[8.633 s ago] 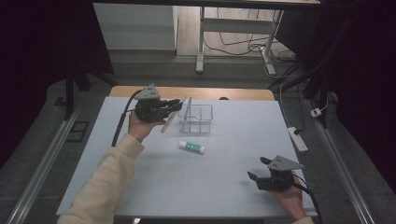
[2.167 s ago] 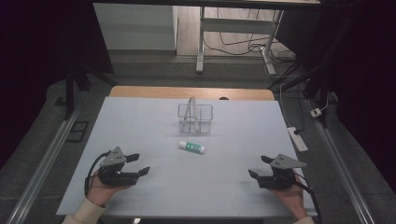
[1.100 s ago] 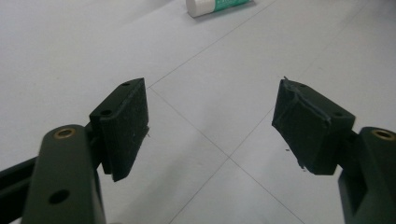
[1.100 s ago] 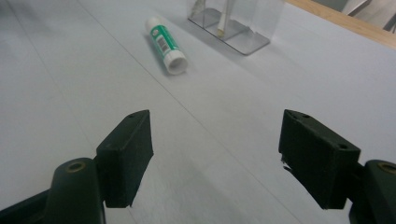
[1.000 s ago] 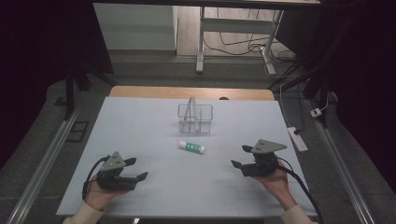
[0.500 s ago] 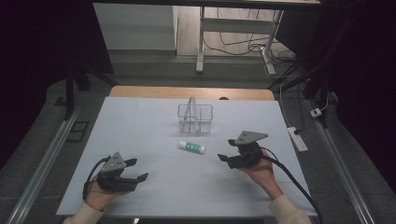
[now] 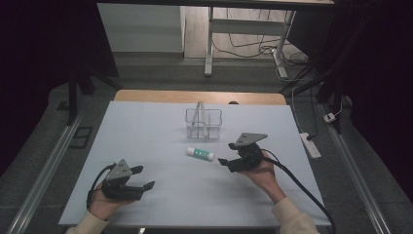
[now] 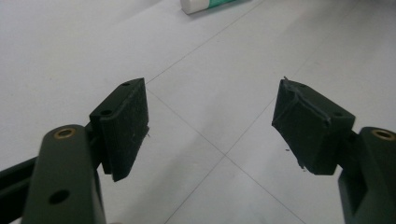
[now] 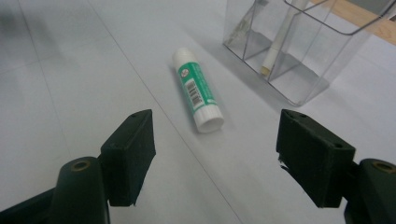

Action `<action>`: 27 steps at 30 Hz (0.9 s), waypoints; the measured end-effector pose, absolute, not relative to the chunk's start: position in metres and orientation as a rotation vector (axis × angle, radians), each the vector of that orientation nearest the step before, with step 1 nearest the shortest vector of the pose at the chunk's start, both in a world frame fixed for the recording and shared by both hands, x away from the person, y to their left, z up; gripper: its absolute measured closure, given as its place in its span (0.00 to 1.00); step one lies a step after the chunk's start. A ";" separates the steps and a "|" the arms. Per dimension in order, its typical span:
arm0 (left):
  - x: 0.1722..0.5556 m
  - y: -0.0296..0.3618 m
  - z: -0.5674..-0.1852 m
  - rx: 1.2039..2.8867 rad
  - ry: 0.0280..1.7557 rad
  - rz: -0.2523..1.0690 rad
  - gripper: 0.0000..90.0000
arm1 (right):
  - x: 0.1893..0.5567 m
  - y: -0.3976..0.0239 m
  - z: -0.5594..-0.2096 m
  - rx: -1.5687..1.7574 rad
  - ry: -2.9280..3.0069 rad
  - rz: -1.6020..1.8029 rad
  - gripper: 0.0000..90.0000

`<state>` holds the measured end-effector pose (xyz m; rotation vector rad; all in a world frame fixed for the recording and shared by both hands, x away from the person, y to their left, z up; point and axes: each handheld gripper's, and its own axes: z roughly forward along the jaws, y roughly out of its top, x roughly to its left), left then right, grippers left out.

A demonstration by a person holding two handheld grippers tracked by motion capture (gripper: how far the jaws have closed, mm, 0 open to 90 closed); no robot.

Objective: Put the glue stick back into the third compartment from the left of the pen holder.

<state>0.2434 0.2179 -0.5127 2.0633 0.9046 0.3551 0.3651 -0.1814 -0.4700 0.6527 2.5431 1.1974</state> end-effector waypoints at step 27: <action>0.244 0.215 -0.514 2.080 0.883 0.342 0.30 | 0.388 -0.141 -0.465 0.637 2.567 1.180 0.31</action>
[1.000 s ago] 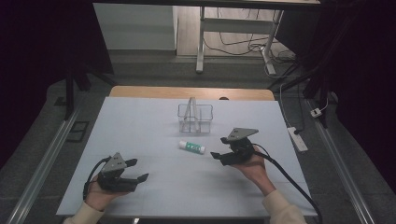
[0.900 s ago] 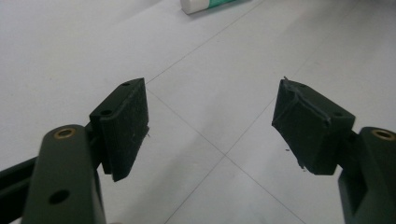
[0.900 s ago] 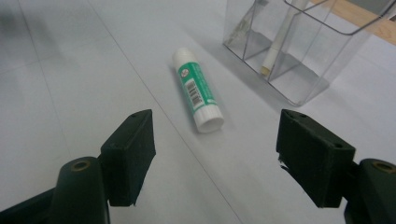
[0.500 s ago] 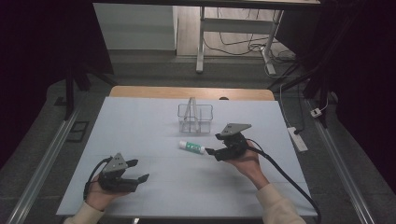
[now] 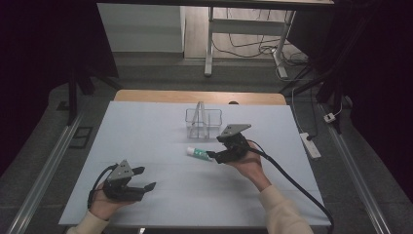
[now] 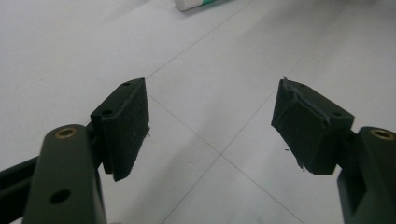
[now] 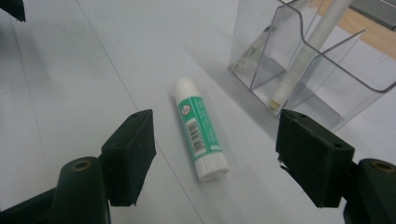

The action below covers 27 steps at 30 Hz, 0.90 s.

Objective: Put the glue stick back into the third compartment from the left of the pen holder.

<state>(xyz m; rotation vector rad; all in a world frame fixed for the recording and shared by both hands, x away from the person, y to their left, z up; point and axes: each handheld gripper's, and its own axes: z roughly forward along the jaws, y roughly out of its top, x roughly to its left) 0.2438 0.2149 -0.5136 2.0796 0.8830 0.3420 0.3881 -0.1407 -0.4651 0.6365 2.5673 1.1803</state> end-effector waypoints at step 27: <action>0.245 0.215 -0.515 2.084 0.886 0.333 0.30 | 0.400 -0.108 -0.476 0.602 2.633 1.144 0.33</action>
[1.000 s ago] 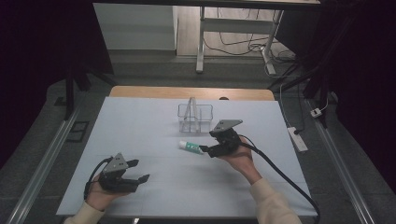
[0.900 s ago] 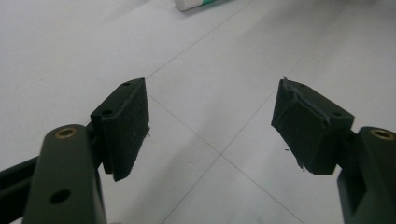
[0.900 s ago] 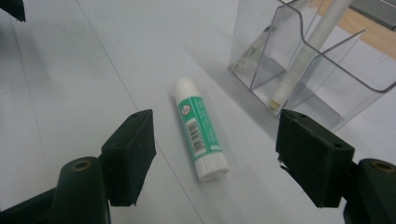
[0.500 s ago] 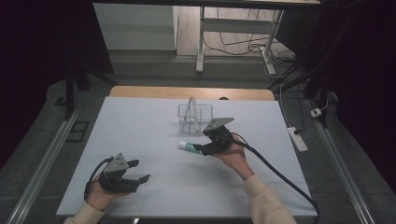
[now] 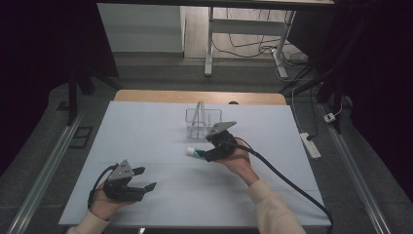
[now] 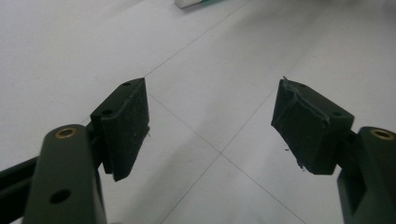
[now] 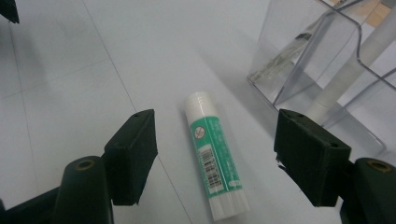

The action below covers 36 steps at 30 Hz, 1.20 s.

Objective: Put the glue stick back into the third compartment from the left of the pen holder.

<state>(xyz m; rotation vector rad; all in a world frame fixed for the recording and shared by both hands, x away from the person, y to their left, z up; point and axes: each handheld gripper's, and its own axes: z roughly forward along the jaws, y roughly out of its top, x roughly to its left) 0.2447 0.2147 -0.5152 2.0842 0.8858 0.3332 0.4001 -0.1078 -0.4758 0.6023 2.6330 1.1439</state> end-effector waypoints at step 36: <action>0.246 0.216 -0.518 2.085 0.891 0.318 0.30 | 0.428 -0.071 -0.502 0.580 2.789 0.992 0.37</action>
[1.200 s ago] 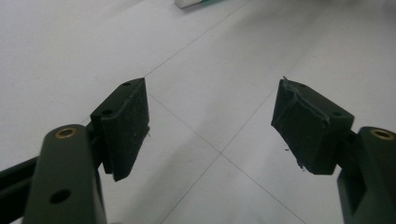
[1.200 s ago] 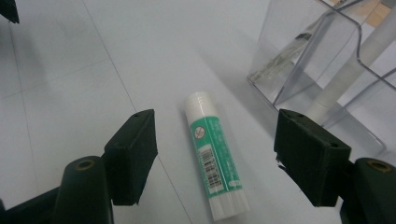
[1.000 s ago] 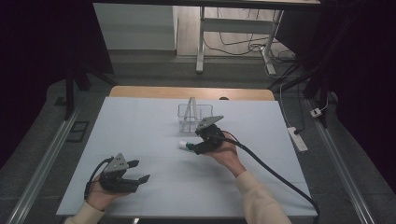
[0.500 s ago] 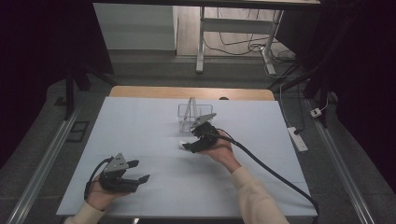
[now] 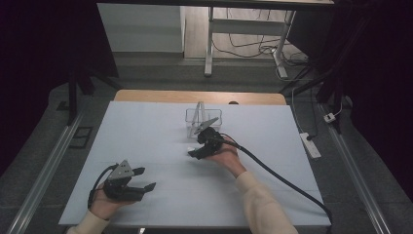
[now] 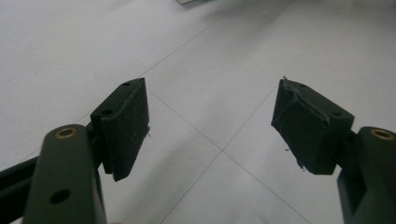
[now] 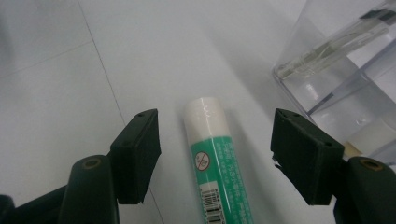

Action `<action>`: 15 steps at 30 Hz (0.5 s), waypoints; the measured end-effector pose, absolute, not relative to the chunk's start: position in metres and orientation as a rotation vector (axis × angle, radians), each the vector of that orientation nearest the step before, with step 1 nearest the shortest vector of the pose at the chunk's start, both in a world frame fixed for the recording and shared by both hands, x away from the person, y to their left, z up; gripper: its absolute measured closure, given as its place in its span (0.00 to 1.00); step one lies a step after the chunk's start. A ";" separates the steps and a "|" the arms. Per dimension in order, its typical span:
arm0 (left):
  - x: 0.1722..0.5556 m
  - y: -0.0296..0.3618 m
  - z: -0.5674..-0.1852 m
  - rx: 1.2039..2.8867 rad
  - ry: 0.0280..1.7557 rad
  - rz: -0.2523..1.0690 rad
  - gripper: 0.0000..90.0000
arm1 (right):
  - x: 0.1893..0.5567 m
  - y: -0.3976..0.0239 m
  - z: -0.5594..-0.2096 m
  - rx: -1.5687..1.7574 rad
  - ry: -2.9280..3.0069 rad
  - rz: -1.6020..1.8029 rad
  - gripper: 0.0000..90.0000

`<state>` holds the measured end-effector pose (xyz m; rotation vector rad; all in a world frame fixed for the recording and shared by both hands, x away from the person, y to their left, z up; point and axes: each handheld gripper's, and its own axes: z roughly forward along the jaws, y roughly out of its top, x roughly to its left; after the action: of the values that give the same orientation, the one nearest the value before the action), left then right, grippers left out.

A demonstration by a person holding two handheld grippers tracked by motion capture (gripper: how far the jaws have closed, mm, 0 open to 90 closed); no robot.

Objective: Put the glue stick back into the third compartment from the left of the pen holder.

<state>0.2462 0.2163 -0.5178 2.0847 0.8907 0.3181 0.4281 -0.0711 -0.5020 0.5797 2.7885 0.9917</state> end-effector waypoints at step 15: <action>0.246 0.216 -0.518 2.089 0.886 0.317 0.30 | 0.433 -0.063 -0.510 0.553 2.830 0.939 0.48</action>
<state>0.2461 0.2161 -0.5182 2.0886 0.8865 0.3172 0.4326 -0.0632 -0.5102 0.5534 2.8299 0.9394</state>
